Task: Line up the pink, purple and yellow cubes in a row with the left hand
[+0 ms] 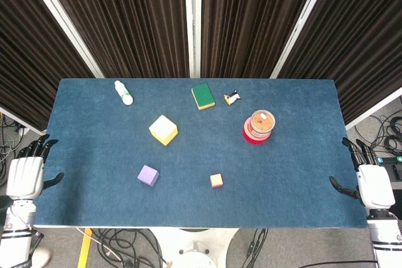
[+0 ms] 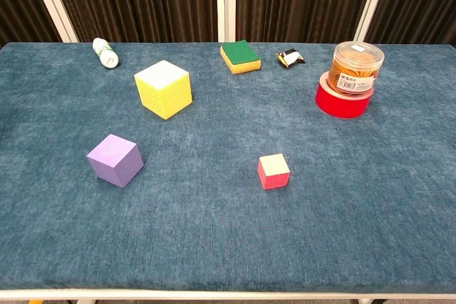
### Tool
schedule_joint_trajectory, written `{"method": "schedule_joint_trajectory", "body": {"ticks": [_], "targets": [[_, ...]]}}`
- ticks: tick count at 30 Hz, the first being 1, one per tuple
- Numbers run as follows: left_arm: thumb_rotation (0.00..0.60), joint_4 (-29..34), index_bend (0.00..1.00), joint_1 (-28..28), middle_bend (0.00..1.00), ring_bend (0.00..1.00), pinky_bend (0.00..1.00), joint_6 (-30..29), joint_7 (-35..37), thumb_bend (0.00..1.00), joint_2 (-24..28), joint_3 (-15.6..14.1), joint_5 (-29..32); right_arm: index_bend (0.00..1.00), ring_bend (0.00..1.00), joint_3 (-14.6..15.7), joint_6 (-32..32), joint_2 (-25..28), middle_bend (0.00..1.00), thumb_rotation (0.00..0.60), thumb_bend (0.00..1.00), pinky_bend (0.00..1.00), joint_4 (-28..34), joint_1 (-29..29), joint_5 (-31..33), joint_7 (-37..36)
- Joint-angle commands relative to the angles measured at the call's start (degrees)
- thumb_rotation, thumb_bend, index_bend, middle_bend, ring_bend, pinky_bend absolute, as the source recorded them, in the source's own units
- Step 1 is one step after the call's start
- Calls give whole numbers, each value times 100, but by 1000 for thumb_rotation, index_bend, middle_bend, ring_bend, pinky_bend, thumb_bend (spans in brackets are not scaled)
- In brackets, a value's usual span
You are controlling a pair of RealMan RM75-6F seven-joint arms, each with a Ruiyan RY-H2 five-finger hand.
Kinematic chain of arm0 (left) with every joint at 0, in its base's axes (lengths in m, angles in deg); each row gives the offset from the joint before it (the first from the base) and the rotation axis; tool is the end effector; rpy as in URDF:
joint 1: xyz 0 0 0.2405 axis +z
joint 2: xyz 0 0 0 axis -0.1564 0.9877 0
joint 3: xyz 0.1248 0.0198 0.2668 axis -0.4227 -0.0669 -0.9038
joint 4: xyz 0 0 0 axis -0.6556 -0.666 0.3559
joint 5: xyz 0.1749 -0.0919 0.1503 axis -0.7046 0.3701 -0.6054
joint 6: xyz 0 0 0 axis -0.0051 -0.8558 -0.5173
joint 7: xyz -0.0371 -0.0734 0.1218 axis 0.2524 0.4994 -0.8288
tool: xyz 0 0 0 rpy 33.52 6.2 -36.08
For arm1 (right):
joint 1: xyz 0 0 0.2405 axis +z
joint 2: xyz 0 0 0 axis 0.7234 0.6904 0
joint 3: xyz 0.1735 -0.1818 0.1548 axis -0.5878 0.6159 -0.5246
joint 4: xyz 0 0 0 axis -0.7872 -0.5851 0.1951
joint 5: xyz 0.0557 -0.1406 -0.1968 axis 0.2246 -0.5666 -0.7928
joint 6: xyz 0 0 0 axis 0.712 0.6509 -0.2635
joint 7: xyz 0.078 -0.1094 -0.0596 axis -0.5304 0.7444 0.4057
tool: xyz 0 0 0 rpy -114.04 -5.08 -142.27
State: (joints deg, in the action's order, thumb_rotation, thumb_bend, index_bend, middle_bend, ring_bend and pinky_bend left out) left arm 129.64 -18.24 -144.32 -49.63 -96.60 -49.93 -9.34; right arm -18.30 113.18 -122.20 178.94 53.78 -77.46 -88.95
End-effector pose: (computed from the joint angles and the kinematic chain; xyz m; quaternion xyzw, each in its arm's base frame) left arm -0.3383 0.2278 0.1065 -0.5750 -0.3652 -0.3583 0.6385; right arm -0.3533 -0.2157 0.1442 0.5583 -0.4328 0.4499 0.5464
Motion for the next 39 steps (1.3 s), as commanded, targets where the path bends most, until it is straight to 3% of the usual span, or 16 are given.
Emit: {"method": "schedule_joint_trajectory", "body": {"ticks": [1, 11, 16, 26, 32, 39], "targets": [[600, -9, 267, -10, 245, 215, 292, 14, -35, 181, -20, 19, 29, 36, 0, -5, -2, -12, 139, 600, 150, 77, -19, 13, -29, -14], [600, 22, 267, -28, 245, 215, 292, 78, -3, 182, 12, 17, -4, 36, 0, 19, 7, -28, 140, 600, 150, 77, -61, 2, -101, -103], [600, -39, 267, -263, 245, 215, 292, 445, 334, 173, 100, 84, -101, 36, 0, 16, 2, -29, 139, 600, 150, 76, -93, 3, -111, -151], [600, -739, 267, -1692, 245, 215, 294, 2376, 1925, 126, 38, 629, -110, 36, 0, 10, -44, 26, 139, 600, 149, 76, -72, 54, -177, -150], [600, -1337, 223, -2628, 244, 215, 300, 3359, 2209, 44, -535, 972, 222, 36, 0, 22, -67, 48, 139, 600, 150, 76, -27, 63, -187, -115], [600, -1978, 180, -3498, 244, 215, 312, 4357, 2133, 0, -1289, 1237, 1115, 36, 0, 25, -82, 98, 138, 600, 150, 76, 24, 71, -191, -71]]}}
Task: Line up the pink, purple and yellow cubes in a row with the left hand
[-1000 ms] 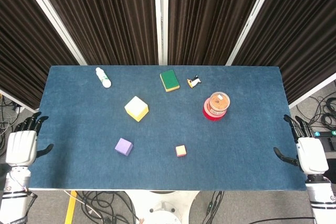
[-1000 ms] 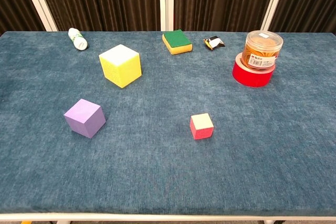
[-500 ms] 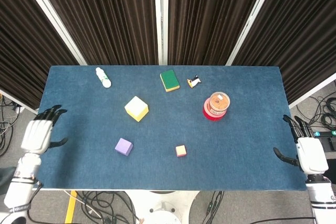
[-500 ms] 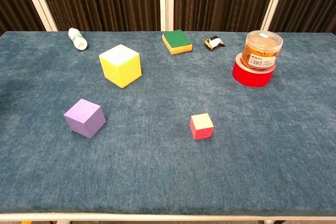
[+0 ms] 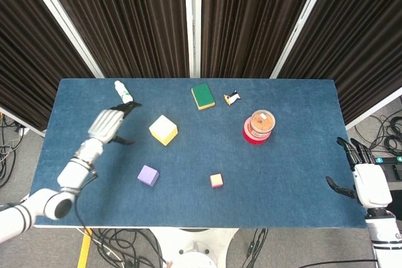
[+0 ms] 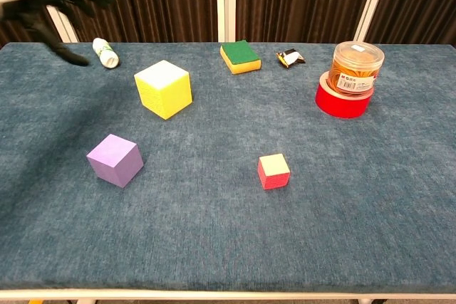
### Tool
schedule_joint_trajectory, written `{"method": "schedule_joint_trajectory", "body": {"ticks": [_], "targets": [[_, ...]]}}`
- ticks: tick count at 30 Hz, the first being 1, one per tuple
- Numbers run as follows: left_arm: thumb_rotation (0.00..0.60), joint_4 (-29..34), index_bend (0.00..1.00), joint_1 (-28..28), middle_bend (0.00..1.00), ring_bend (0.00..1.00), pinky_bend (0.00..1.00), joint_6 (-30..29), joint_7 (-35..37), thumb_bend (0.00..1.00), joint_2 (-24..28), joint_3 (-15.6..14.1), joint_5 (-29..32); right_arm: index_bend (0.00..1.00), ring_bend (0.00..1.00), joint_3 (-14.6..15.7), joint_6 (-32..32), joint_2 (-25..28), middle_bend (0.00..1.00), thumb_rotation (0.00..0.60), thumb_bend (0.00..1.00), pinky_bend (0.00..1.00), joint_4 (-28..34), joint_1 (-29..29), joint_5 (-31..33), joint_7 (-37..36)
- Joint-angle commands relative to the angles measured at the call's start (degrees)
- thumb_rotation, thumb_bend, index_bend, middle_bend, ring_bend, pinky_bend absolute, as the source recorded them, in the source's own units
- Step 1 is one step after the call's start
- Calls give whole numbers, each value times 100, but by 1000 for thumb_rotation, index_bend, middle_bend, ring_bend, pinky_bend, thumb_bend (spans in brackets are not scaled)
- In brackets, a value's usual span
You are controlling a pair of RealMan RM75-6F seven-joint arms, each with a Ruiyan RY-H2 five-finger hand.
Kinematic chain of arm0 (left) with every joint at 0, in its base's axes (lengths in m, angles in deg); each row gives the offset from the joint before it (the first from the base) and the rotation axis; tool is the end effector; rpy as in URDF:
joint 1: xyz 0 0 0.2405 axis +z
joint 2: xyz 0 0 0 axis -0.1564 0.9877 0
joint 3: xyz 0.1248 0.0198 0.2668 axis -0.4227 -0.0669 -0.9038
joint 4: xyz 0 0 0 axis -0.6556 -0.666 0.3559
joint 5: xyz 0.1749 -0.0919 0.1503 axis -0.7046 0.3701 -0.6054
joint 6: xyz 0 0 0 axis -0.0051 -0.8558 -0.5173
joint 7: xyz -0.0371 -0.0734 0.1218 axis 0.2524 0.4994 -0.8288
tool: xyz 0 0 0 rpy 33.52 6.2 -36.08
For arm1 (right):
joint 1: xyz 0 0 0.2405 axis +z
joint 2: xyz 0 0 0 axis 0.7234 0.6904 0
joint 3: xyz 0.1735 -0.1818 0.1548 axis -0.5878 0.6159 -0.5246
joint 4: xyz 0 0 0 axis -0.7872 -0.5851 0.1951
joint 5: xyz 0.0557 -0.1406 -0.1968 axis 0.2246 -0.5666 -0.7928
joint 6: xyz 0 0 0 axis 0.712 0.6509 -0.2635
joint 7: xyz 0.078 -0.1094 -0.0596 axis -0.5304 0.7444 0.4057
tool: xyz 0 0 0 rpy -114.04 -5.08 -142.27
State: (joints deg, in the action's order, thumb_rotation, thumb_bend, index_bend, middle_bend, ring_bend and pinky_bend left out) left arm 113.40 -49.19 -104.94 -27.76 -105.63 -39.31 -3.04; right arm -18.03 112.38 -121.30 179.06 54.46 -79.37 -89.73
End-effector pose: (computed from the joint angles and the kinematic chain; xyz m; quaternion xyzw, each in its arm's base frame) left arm -0.2147 0.4336 0.0185 -0.6750 -0.4659 -0.4166 0.3922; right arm -0.3486 -0.2186 0.1453 0.5748 -0.4279 0.4514 0.5317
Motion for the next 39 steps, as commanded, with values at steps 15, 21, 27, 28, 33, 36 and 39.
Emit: {"method": "schedule_joint_trajectory", "body": {"ticks": [15, 21, 27, 28, 33, 36, 39], "targets": [[600, -716, 158, -1506, 198, 154, 289, 495, -1832, 0, -1417, 123, 3014, 36, 0, 15, -35, 107, 138, 600, 153, 76, 81, 5, 3, 26], [600, -736, 154, -1810, 180, 121, 252, 92, -2513, 0, -1641, 23, 3738, 36, 0, 31, -20, 157, 139, 600, 156, 76, 100, -20, 2, -1], [600, -757, 149, -2029, 157, 108, 247, -106, -3077, 0, -1773, -58, 4357, 36, 0, 53, -28, 195, 139, 600, 159, 76, 94, -41, 5, -64], [600, -790, 149, -2069, 155, 108, 246, -204, -3205, 0, -1813, -88, 4421, 36, 0, 58, -42, 204, 139, 600, 160, 76, 91, -39, 8, -73], [600, -964, 149, -2182, 135, 96, 245, -423, -3625, 0, -1965, -118, 4736, 36, 0, 77, -68, 238, 141, 600, 166, 76, 89, -39, -4, -112], [600, -976, 149, -2192, 135, 95, 248, -292, -3637, 0, -1967, -45, 4918, 36, 0, 75, -84, 243, 141, 600, 167, 76, 81, -39, 16, -128], [600, -1066, 149, -2225, 135, 103, 261, -202, -3672, 0, -2014, -37, 4972, 36, 0, 74, -85, 232, 142, 600, 167, 76, 71, -37, 15, -142]]}}
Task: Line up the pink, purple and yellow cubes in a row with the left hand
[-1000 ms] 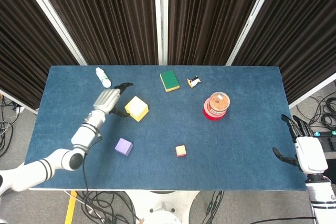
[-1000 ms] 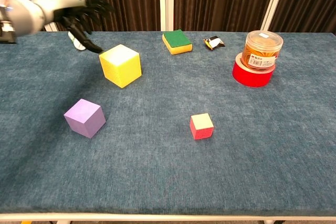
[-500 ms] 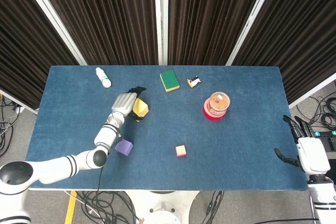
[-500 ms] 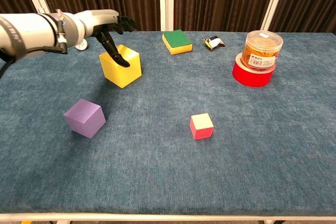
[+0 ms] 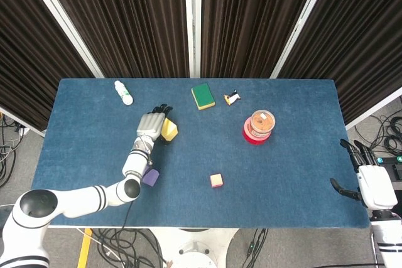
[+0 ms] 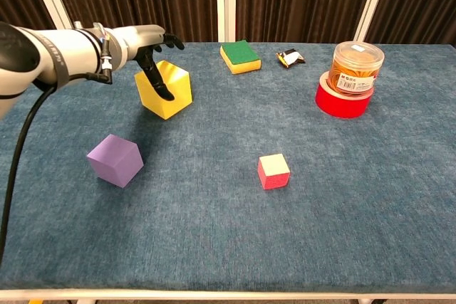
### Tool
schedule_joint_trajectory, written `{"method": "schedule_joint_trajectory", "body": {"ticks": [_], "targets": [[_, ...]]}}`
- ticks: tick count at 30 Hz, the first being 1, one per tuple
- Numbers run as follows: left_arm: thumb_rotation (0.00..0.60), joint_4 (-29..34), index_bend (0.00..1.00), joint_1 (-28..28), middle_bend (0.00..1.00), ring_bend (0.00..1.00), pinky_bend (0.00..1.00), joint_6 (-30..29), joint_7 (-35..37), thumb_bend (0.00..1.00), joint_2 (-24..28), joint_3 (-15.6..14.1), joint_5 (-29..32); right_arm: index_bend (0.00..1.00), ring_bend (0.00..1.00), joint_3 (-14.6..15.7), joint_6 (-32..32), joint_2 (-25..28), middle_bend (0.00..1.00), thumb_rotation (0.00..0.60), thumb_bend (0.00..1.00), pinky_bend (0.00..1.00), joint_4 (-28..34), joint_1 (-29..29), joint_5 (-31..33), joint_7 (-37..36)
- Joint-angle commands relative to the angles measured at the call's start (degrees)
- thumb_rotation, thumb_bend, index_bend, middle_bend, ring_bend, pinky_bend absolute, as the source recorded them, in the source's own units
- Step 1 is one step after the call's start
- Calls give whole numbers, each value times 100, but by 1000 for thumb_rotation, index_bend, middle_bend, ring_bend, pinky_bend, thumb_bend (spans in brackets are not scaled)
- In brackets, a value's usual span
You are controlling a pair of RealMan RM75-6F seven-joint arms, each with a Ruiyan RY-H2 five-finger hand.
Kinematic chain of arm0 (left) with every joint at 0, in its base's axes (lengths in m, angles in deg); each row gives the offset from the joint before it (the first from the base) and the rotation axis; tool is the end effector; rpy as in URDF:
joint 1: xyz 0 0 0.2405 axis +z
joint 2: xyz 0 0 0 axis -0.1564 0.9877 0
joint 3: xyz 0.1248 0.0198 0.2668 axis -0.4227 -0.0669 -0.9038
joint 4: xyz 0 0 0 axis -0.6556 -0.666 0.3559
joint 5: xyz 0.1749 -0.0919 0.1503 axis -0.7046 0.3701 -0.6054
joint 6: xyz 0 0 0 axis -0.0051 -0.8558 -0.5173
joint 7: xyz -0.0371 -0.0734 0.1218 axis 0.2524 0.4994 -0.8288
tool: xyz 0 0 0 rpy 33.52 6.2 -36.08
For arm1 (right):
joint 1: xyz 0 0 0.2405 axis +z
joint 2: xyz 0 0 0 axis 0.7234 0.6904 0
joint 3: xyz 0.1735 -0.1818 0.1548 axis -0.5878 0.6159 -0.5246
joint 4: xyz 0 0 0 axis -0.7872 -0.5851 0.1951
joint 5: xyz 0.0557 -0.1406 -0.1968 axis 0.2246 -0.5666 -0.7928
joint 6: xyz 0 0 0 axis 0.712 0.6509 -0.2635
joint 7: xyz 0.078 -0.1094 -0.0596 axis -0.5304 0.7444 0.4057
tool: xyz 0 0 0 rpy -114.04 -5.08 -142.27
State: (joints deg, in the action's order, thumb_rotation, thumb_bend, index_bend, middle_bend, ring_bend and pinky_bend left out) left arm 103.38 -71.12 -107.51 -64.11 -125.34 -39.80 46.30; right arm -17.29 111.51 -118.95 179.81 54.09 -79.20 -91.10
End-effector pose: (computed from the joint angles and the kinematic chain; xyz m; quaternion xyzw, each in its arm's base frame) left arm -0.1127 0.4653 -0.1075 -0.6632 -0.5232 -0.2966 0.4454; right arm -0.3533 -0.2133 0.1555 0.5773 -0.4374 0.4392 0.5316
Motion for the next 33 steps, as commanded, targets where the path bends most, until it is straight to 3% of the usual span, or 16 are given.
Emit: {"method": "schedule_joint_trajectory", "body": {"ticks": [1, 7, 12, 16, 23, 28, 33], "targets": [[600, -110, 149, -42, 136, 110, 270, 71, -42, 0, -77, 15, 47, 36, 0, 2, 5, -6, 142, 600, 167, 76, -13, -3, -5, -13], [600, -431, 222, -59, 252, 342, 417, -15, -23, 2, -270, 0, -167, 36, 0, -6, 29, -9, 142, 600, 167, 76, -35, -25, 26, -25], [600, -523, 351, 59, 381, 512, 588, -137, 255, 88, -349, -4, -695, 36, 0, 0, -3, -20, 143, 600, 167, 76, -54, -15, 27, -39], [600, -346, 384, 223, 401, 513, 598, -67, 675, 127, -213, -80, -1428, 36, 0, -6, 7, -19, 143, 600, 167, 76, -51, -16, 25, -30], [600, 20, 385, 438, 398, 462, 555, 483, 2283, 126, 176, -426, -3794, 36, 0, -20, -25, 4, 144, 600, 167, 76, -1, -16, 89, 36], [600, -212, 384, 341, 388, 418, 512, 726, 3399, 117, 227, -660, -5110, 36, 0, -36, -93, -9, 144, 600, 167, 76, 6, 5, 159, 70], [600, -560, 380, 124, 376, 366, 449, 921, 4277, 97, 212, -921, -5968, 36, 0, -43, -124, -17, 144, 600, 167, 76, 24, 6, 210, 104]]}}
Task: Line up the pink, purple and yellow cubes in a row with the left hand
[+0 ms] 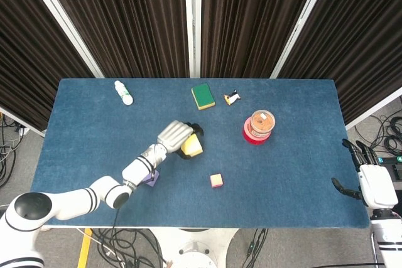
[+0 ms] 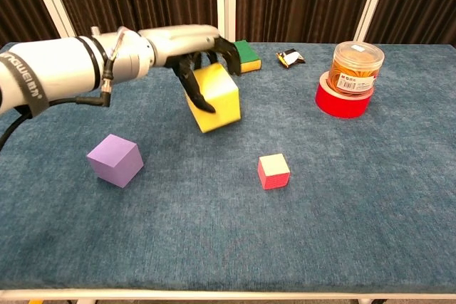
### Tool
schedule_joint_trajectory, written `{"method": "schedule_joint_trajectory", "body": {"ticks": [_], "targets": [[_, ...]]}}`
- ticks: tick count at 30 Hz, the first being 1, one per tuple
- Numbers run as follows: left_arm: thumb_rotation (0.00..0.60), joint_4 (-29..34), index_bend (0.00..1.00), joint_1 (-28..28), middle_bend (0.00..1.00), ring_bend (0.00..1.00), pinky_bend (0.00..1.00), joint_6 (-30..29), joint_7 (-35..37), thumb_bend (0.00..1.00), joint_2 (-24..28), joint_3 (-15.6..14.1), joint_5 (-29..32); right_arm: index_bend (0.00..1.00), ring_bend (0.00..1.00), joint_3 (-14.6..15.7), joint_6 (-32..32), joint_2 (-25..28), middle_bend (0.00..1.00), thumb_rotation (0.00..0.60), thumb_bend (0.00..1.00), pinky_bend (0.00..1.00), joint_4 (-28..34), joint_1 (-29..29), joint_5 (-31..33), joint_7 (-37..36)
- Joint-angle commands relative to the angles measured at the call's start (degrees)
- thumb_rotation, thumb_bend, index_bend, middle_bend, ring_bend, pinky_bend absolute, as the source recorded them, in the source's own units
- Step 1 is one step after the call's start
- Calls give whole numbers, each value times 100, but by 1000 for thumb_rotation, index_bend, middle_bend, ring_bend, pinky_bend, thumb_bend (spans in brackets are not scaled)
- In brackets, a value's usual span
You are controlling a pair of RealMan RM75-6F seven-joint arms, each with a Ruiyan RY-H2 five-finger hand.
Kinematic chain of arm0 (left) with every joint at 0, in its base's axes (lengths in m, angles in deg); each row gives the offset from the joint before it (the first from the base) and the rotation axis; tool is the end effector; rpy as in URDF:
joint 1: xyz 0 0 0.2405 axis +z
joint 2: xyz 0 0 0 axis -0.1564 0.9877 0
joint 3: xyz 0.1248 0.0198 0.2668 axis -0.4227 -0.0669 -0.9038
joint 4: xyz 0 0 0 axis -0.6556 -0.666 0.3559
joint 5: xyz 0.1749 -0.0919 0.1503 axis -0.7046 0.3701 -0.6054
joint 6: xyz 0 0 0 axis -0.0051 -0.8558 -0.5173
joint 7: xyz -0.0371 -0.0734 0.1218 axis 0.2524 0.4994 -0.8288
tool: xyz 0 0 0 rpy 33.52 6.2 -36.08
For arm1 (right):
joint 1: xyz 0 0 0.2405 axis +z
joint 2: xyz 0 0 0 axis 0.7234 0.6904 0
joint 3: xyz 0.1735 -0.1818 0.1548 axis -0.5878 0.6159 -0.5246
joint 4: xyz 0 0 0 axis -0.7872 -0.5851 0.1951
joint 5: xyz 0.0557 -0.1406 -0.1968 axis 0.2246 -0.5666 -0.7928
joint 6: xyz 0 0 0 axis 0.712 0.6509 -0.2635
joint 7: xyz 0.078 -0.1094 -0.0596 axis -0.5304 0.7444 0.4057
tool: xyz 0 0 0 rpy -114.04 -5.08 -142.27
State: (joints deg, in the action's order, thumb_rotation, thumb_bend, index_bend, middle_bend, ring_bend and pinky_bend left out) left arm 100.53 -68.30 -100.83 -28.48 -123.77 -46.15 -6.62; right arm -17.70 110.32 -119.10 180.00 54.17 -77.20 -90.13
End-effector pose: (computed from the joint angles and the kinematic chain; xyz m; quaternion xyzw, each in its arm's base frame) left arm -0.0877 0.4361 -0.1189 -0.7977 -0.3728 -0.3909 0.2680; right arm -0.3570 -0.2155 0.1545 0.5707 -0.4452 0.4284 0.5409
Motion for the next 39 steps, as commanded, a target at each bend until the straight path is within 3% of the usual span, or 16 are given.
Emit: {"method": "schedule_joint_trajectory", "body": {"ticks": [1, 11, 17, 27, 34, 37, 39], "targets": [[600, -353, 380, -199, 375, 359, 441, 264, 859, 97, 41, -328, -803, 36, 0, -4, -5, -3, 144, 600, 168, 76, 8, -4, 19, 14], [600, -1266, 366, -579, 321, 263, 347, 234, 1440, 91, -135, -697, -1614, 36, 0, -22, -21, -5, 147, 600, 168, 76, 21, -16, 85, 39], [600, -1082, 295, -426, 244, 227, 330, 82, 1495, 87, -31, -688, -1477, 36, 0, -21, -18, -15, 148, 600, 168, 76, -15, -25, 77, -27], [600, 274, 263, 526, 224, 208, 331, -784, 898, 72, 860, -617, -849, 36, 0, -34, 66, 25, 149, 600, 169, 76, -70, -39, -22, -147], [600, 1427, 264, 1256, 282, 241, 347, -1368, 496, 70, 1746, -999, -884, 36, 0, -22, 46, -14, 153, 600, 168, 76, -120, 20, -152, -227], [600, 1772, 270, 1439, 365, 339, 448, -1480, 289, 71, 1942, -1186, -995, 36, 0, -18, 24, -29, 156, 600, 169, 75, -122, 52, -196, -242], [600, 1968, 283, 1530, 441, 447, 581, -1444, 94, 71, 2000, -1290, -985, 36, 0, -16, 11, -42, 159, 600, 169, 75, -128, 75, -224, -255]]}}
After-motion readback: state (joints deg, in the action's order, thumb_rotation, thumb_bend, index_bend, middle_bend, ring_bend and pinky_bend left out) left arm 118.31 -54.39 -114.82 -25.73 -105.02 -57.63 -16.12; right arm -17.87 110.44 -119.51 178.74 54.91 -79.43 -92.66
